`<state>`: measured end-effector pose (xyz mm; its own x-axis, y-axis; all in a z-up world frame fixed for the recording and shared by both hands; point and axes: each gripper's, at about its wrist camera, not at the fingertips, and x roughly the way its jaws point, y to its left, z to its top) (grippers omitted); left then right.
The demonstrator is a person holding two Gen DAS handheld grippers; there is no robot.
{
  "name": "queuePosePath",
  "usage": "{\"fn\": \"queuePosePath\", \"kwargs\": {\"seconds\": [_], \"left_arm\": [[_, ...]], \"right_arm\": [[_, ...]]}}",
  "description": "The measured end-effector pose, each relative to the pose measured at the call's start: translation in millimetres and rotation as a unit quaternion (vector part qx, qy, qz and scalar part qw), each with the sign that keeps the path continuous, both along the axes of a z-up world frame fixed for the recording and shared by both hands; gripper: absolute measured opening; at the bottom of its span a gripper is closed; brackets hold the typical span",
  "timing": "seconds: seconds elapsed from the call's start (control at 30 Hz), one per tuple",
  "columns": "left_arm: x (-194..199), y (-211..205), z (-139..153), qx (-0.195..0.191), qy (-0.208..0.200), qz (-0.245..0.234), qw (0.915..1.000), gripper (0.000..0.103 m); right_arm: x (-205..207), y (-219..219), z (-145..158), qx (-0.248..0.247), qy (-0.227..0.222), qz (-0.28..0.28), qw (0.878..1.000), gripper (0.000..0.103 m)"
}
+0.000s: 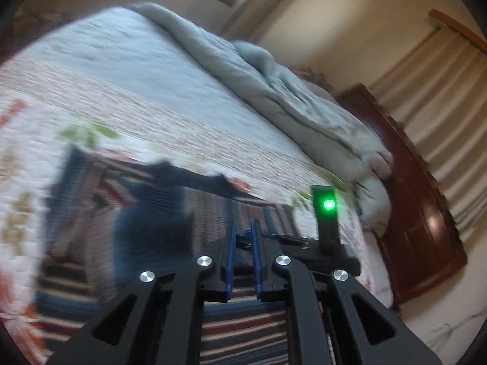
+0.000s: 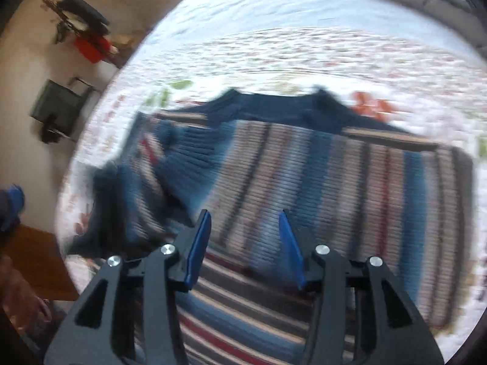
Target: Fold small clothes
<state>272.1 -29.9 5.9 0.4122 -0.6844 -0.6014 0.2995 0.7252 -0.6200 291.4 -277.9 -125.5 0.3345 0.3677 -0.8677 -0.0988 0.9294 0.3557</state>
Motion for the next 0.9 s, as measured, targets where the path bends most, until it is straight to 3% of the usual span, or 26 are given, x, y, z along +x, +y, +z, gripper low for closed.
{"fn": "queuePosePath", "kwargs": {"seconds": [0.07,0.17,0.23,0.33,0.37,0.47,0.5,0.6,0.7,0.8,0.87,0.9], "left_arm": [[7,-32,-10,0.01,0.01,-0.025,0.9996,0.01],[11,-49,-19,0.021,0.02,-0.032,0.9991,0.011],[12,-37,-23,0.009,0.035,-0.024,0.9991,0.012],[10,4,-18,0.008,0.026,0.02,0.9994,0.027],[10,17,-15,0.012,0.022,0.036,0.999,0.033],[9,64,-16,0.061,0.012,0.092,0.9938,0.037],[11,77,-21,0.1,0.017,0.109,0.9888,0.038],[16,102,-47,0.151,0.057,0.122,0.9793,0.038],[16,117,-72,0.169,0.091,0.124,0.9736,0.038],[13,123,-84,0.164,0.102,0.121,0.9736,0.038],[14,123,-89,0.163,0.105,0.116,0.9741,0.039],[14,121,-91,0.165,0.105,0.113,0.9741,0.039]], "right_arm": [[-9,-22,-5,-0.026,0.005,-0.011,1.0,0.047],[-20,-44,-12,-0.024,0.018,-0.023,0.999,0.047],[-27,-51,-13,-0.02,0.015,-0.021,0.999,0.047],[-29,-45,-10,0.009,0.014,-0.012,1.0,0.049],[-28,-41,-8,0.019,0.014,-0.007,1.0,0.049],[-18,-13,-3,0.029,0.012,0.01,0.999,0.05],[-14,-1,-1,0.028,0.012,0.017,0.999,0.051],[-6,34,4,0.035,0.026,0.045,0.998,0.059],[-2,67,-5,0.046,0.059,0.075,0.994,0.059],[-4,93,-24,0.039,0.091,0.101,0.99,0.059],[-8,103,-36,0.037,0.109,0.111,0.987,0.043],[-10,107,-42,0.052,0.119,0.118,0.985,0.024]]}}
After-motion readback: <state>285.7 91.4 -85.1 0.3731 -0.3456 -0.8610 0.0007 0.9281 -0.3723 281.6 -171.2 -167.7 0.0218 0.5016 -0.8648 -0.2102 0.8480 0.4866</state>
